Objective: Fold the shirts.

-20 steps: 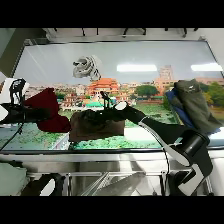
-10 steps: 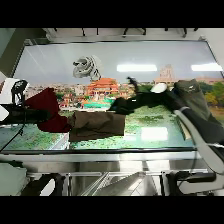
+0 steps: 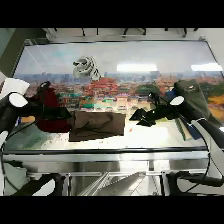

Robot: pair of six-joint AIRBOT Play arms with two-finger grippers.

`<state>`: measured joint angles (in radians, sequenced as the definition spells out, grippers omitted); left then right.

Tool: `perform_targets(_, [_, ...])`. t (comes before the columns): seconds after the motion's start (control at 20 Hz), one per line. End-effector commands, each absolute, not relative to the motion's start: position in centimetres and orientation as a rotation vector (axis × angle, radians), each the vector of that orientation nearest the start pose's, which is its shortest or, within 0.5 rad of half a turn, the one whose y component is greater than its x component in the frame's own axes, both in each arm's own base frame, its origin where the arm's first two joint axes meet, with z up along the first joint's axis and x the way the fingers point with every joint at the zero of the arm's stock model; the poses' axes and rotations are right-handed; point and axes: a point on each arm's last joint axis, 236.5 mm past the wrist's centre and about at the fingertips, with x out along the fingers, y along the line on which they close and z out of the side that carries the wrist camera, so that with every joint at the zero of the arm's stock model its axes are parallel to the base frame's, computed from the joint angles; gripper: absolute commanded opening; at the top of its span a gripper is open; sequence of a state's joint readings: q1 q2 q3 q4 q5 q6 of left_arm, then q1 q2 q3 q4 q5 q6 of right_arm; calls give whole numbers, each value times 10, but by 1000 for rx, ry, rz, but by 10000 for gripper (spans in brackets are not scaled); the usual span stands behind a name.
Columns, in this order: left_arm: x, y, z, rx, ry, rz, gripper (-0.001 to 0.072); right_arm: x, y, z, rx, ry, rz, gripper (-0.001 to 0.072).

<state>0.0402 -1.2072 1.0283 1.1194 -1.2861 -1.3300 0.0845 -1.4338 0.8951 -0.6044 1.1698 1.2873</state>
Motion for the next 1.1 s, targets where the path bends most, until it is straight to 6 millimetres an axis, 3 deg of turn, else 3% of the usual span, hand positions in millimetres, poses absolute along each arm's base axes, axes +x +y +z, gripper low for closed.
perform_targets(0.0, [321,-101,-18,-309,1514,-471,563,323,209,-42,818,1475,588,707])
perform_targets(0.35, [290,-120,-42,-411,1568,-521,533,328,207,-43,820,1454,571,707])
perform_targets(0.4, [286,-120,-47,-416,1568,-508,353,330,206,-44,819,1447,565,707])
perform_targets(0.45, [285,-119,-52,-419,1558,-493,6,332,206,-44,819,1442,560,707])
perform_targets(0.6, [275,-112,-48,-384,1563,-488,10,331,206,-44,822,1445,559,707])
perform_targets(0.7, [262,-100,-29,-336,1596,-503,11,331,206,-44,821,1445,559,707])
perform_targets(0.85, [260,-90,4,-363,1524,-457,10,330,206,-50,828,1463,554,707])
perform_targets(1.05, [248,-83,17,-384,1528,-435,11,328,207,-57,836,1485,547,706])
